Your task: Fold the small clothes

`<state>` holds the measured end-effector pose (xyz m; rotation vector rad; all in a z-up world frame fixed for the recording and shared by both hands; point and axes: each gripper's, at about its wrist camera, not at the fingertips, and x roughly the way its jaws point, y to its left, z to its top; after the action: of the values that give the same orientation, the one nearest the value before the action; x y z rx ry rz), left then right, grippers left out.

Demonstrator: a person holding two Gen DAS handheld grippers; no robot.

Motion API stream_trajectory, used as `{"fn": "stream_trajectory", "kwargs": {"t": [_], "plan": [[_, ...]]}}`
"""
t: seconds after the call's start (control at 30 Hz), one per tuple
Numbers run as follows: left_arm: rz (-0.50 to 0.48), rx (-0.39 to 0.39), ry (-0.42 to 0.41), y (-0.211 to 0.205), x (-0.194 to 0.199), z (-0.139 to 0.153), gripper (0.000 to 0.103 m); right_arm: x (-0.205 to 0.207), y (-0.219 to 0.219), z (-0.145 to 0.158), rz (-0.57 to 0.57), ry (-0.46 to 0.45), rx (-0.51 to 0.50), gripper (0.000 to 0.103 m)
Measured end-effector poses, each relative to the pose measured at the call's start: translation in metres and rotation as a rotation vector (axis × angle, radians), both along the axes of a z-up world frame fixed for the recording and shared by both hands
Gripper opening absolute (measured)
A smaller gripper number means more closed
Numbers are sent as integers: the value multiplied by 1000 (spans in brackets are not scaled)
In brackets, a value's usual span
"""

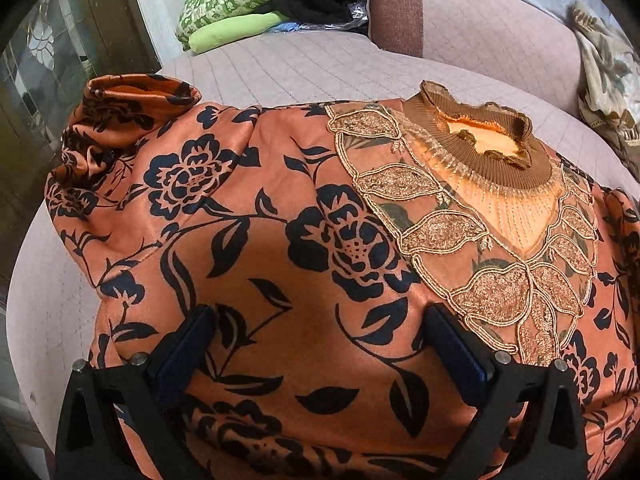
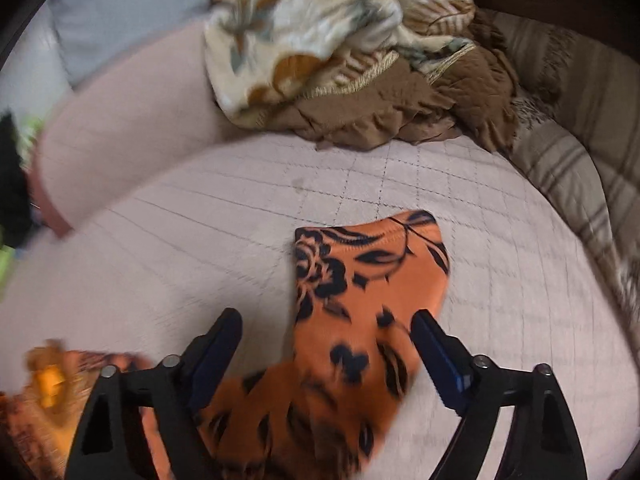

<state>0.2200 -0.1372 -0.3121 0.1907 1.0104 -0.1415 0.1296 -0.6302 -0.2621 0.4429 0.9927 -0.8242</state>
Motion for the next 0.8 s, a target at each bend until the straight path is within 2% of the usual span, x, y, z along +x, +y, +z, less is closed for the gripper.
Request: {"fn": "stream_trajectory", "kwargs": {"t": [0.07,0.1,0.13,0.17,0.2,0.23,0.27,0.43,0.5,0.6,0.7,0.8], "plan": [[-8,3,26,-1,8,4,103,10,-11,-18,-28,95,-16,71],[-24,8,47,-2,15,5,103,9,-16,-24,-35,107,-7,60],[-37,10,59,-3,18,7,103,6,-17,-24,-29,86,-10,58],[-54,3,64,-4,22,11,103,4,-17,-21,-12,74,-20,43],[-54,-6,54,-1,27,14,103,2,-15,-18,10,79,-30,20],[-47,-14,34,1,28,19,103,-2,-13,-15,12,77,-36,11],[-33,-25,-1,4,30,27,103,-6,-12,-11,14,51,-32,9],[49,2,-129,28,40,59,103,-33,23,44,123,-278,43,9],[114,3,-166,47,45,70,103,-39,53,71,193,-413,112,9],[217,1,-216,79,50,83,103,-33,111,103,326,-562,215,9],[305,29,-268,112,54,91,103,-15,174,118,449,-644,295,9],[379,43,-293,142,56,95,103,14,251,117,570,-677,385,9]]}}
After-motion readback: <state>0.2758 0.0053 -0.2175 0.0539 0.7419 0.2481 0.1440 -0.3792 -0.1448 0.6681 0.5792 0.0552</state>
